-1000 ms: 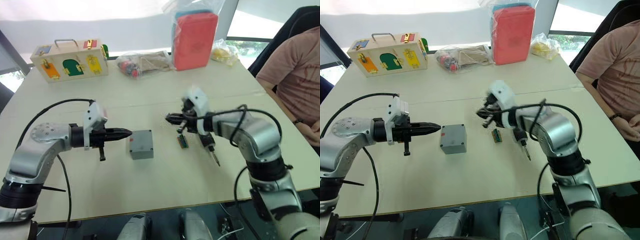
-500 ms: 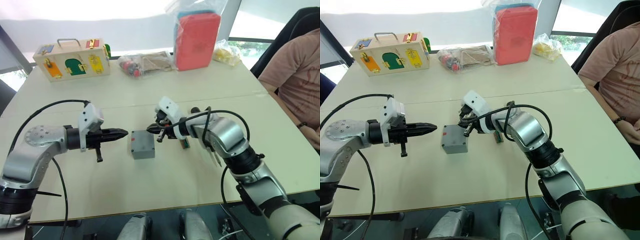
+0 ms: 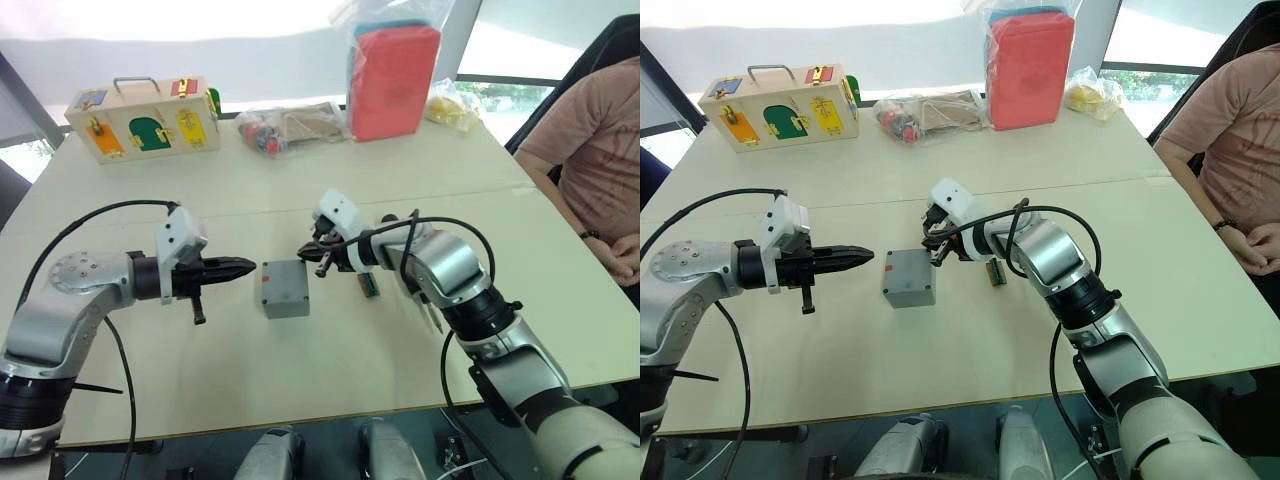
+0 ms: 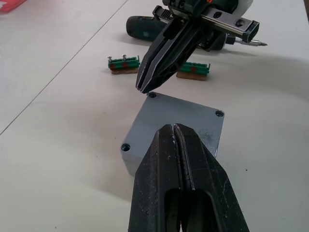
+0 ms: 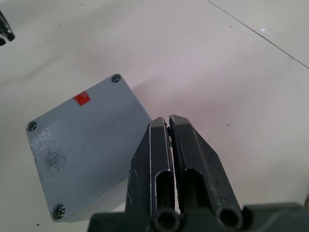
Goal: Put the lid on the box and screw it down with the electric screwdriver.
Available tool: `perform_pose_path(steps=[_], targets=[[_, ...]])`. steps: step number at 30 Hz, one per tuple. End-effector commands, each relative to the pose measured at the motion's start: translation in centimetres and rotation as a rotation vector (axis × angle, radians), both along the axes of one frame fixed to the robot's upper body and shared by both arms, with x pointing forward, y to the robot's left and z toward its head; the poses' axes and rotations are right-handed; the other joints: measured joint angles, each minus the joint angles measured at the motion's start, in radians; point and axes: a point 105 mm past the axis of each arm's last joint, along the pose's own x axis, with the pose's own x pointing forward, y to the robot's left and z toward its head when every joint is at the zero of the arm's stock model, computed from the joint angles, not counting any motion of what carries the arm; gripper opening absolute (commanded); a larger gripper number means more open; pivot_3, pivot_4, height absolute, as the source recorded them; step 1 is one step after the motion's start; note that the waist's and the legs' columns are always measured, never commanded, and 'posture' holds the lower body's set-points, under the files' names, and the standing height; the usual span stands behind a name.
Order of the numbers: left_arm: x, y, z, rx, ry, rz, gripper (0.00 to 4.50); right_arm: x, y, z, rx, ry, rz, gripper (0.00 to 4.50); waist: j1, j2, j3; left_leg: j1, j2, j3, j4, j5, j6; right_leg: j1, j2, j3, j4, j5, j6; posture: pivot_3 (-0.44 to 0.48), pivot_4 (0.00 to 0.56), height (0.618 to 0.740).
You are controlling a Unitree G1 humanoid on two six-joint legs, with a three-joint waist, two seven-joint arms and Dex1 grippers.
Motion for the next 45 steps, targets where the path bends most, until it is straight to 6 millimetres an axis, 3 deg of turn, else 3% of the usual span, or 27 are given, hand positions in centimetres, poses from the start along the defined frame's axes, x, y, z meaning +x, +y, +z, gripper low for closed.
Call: perform_pose_path(steps=[1, 7, 29, 45], targets=[[-0.2, -0.2, 1.2, 0.003, -0.049, -0.010, 0.00, -0.6, 0.8, 1.9, 0.047, -0.047, 0.046, 0.02, 0.000, 0.000, 0.000, 0.000, 0.000, 0.000, 0.000, 0.000, 0.000, 0.000, 0.000, 0.000, 0.000, 0.000, 0.000, 0.000, 0.150, 0.740], [-0.2, -0.4, 1.2, 0.000, -0.048, -0.014, 0.00, -0.8, 0.9, 2.8, 0.069, -0.056, 0.050, 0.02, 0.001, 0.000, 0.000, 0.000, 0.000, 0.000, 0.000, 0.000, 0.000, 0.000, 0.000, 0.000, 0.000, 0.000, 0.000, 0.000, 0.150, 0.740], [-0.2, -0.5, 1.2, -0.001, -0.041, -0.020, 0.00, -0.4, -0.2, 0.9, 0.005, -0.028, 0.022, 0.02, 0.000, 0.000, 0.000, 0.000, 0.000, 0.000, 0.000, 0.000, 0.000, 0.000, 0.000, 0.000, 0.000, 0.000, 0.000, 0.000, 0.150, 0.740], [-0.2, -0.8, 1.3, -0.001, -0.040, -0.027, 0.00, -0.9, 0.2, 1.3, 0.021, -0.030, 0.047, 0.02, 0.000, 0.000, 0.000, 0.000, 0.000, 0.000, 0.000, 0.000, 0.000, 0.000, 0.000, 0.000, 0.000, 0.000, 0.000, 0.000, 0.150, 0.740]])
